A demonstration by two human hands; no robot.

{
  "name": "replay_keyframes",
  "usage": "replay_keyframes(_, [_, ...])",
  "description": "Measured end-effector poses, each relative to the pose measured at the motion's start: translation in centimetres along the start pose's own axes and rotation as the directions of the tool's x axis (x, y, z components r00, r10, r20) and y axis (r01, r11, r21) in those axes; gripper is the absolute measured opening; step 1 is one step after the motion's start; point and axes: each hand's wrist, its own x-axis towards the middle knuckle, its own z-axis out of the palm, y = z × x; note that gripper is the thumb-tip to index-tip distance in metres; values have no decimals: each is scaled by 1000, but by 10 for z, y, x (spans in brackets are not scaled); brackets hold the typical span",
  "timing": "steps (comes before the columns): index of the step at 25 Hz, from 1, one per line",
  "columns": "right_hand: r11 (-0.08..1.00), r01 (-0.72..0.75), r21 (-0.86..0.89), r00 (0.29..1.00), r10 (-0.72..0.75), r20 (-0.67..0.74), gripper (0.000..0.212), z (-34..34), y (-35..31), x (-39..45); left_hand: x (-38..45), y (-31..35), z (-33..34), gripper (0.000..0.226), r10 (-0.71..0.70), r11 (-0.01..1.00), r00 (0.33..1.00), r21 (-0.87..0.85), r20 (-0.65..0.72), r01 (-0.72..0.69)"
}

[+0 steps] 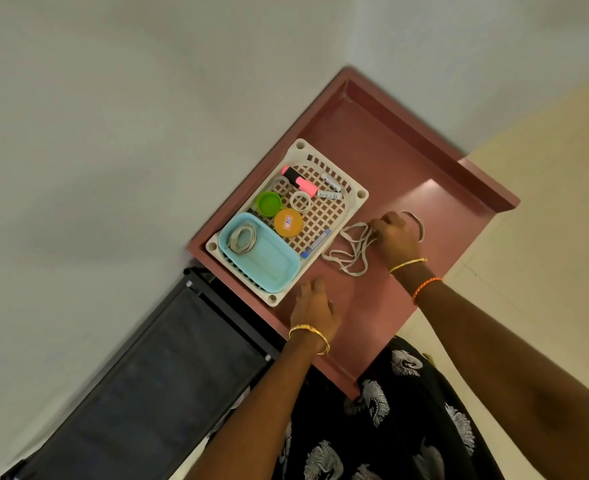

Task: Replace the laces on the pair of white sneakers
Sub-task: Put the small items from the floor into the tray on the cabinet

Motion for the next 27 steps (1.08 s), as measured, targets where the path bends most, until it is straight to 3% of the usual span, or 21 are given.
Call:
replay_keyframes(5, [997, -82, -14, 997, 82, -7, 4, 2, -1, -22, 0, 8, 3, 58, 3, 996, 1000, -88, 10, -2])
replay_keyframes(8, [978, -138, 154, 990, 130, 61, 3, -9, -27, -56, -7, 5, 2, 62, -32, 966, 999, -255, 44, 42])
replay_keyframes(10, [899, -284, 334, 954, 232, 188, 5, -28, -58, -77, -19, -2, -4, 61, -31, 938, 999, -345, 18, 35])
replay_keyframes(12, [719, -443, 535, 883, 246, 401, 12, -48, -94, -95, -36, -9, -15, 65, 31, 925, 999, -377, -25, -38])
replay_keyframes(14, [586, -546, 599, 796, 138, 590, 15, -67, -131, -110, -61, -20, -33, 70, 139, 891, 983, -418, -122, -178])
replay_keyframes(17, [669, -451, 591, 747, -79, 660, 17, -100, -188, -130, -114, -40, -70, 65, 202, 812, 940, -489, -277, -318])
replay_keyframes(20, [624, -370, 688, 675, -329, 661, 15, -139, -250, -152, -178, -60, -109, 38, 180, 730, 918, -577, -354, -366])
replay_keyframes(23, [452, -440, 776, 614, -479, 628, 14, -166, -313, -173, -235, -80, -142, 47, 112, 766, 860, -508, -498, -394])
replay_keyframes(24, [375, -475, 796, 615, -506, 605, 14, -172, -335, -182, -255, -87, -152, 43, 78, 733, 867, -561, -492, -385])
replay_keyframes(27, [131, -595, 793, 629, -538, 561, 15, -192, -398, -212, -311, -103, -183, 28, -57, 506, 842, -742, -537, -439])
